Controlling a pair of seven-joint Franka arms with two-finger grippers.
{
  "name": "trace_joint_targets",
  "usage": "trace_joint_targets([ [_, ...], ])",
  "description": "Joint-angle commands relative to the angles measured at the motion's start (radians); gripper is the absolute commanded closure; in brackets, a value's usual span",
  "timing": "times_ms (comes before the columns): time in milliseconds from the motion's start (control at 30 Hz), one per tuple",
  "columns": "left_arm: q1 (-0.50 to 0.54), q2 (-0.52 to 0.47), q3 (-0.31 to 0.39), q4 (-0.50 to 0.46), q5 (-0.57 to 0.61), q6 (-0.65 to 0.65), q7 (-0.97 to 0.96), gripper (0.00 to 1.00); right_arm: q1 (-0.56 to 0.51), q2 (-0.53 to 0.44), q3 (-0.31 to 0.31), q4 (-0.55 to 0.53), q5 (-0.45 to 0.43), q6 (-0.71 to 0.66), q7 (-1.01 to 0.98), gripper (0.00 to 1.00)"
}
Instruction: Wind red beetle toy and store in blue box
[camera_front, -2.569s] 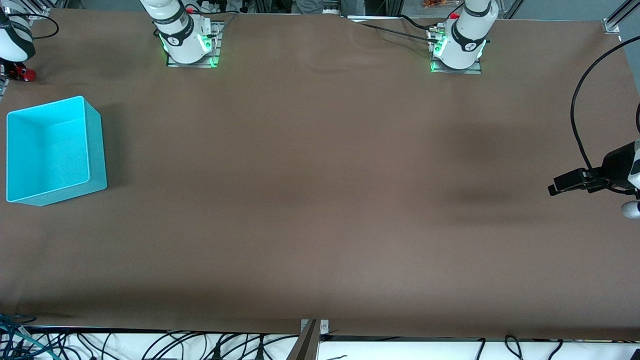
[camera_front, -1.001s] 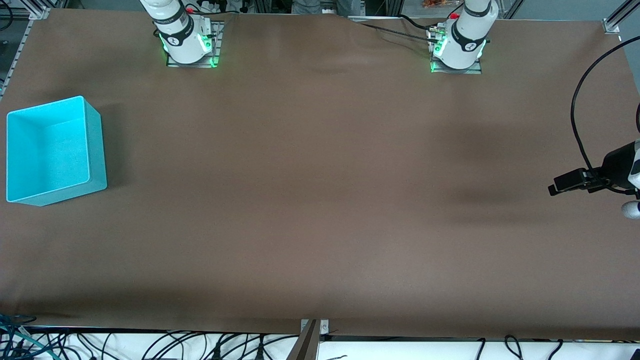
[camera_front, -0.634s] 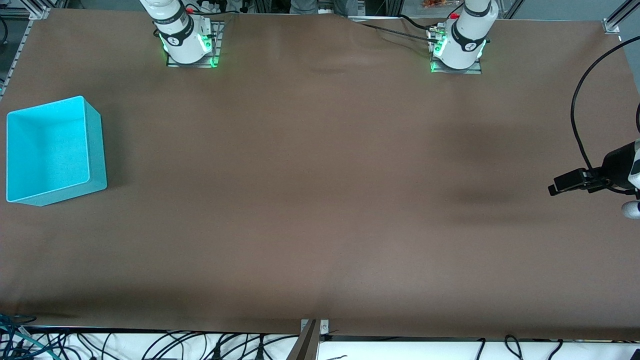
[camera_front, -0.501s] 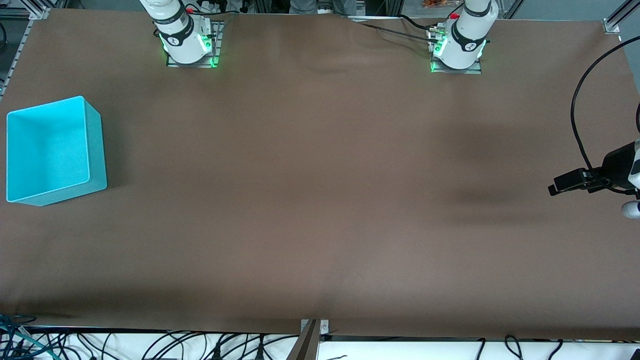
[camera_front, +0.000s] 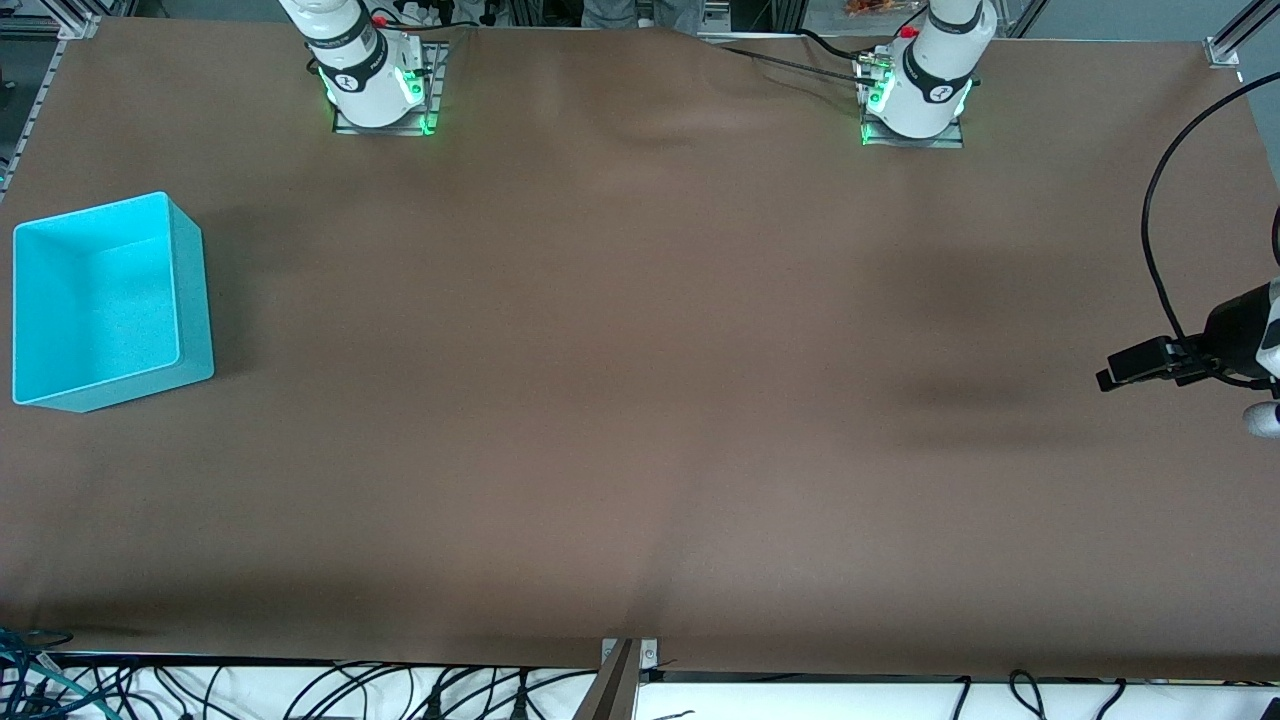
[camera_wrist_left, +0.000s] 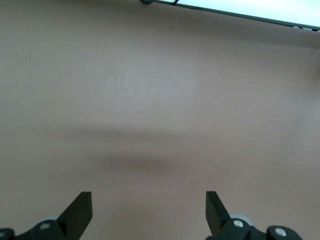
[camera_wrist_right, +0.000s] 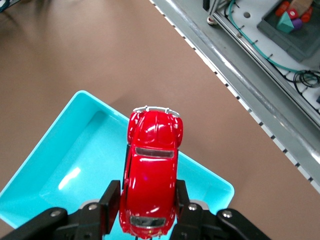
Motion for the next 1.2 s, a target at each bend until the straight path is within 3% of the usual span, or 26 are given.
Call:
trace_joint_targets([
  [0, 0.001, -0.001, -0.001, 0.013, 0.020, -0.018, 0.013, 0.00, 0.020, -0.009, -0.003, 0.005, -0.015, -0.017, -0.124, 1.00],
  [501, 0.001, -0.001, -0.001, 0.013, 0.020, -0.018, 0.013, 0.00, 0.173, -0.012, -0.003, -0.019, -0.015, -0.004, -0.336, 1.00],
  [901, 0.001, 0.000, 0.001, 0.013, 0.020, -0.018, 0.013, 0.00, 0.170, 0.034, -0.023, -0.065, -0.012, 0.075, -0.372, 1.00],
  [1168, 0.001, 0.000, 0.001, 0.013, 0.020, -0.018, 0.013, 0.00, 0.169, 0.070, -0.043, -0.137, -0.006, 0.207, -0.364, 1.00],
])
